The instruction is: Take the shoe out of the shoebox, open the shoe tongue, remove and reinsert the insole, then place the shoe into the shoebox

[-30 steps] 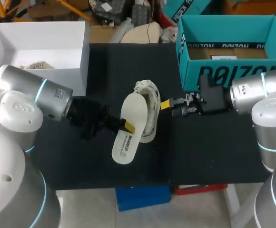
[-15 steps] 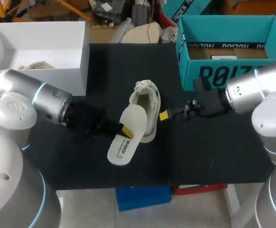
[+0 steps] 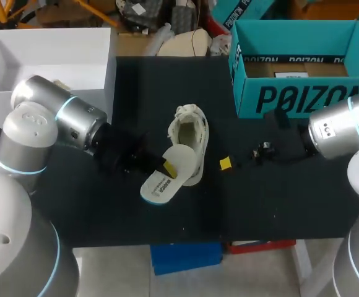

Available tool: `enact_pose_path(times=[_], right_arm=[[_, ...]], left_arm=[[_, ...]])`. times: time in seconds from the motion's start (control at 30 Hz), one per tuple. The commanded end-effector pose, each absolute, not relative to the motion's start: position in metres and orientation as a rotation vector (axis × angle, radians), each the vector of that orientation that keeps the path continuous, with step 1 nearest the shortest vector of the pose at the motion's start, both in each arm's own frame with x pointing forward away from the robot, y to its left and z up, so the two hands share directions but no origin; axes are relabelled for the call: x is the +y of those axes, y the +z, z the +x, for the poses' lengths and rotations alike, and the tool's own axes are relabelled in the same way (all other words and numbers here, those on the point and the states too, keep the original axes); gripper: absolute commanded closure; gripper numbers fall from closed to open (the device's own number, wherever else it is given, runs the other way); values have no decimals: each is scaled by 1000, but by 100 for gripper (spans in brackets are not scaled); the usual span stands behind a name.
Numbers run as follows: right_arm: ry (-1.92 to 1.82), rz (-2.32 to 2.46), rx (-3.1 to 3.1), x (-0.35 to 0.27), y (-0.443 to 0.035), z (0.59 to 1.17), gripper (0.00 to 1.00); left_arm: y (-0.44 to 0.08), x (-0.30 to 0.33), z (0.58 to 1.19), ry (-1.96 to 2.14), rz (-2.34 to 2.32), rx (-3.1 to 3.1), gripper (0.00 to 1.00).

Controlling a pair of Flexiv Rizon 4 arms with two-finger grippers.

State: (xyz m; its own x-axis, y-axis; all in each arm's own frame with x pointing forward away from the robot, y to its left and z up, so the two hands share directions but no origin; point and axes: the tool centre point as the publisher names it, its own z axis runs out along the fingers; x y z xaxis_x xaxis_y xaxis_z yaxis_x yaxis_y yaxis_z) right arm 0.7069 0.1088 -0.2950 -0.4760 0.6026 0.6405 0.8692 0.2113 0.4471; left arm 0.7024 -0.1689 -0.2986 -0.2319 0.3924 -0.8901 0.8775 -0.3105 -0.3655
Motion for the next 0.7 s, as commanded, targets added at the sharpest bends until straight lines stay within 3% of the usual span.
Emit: enact_pose_path(times=[0.03,0.7], right_arm=[[-1161,-1395,-2175,94,-284,690,0],[-1154,-1414,-2189,89,-281,685,0]], left_arm=[[-301,-172,708,-1563,1632,1527,100],[-339,-177,728,-1401,1899,1717,100]])
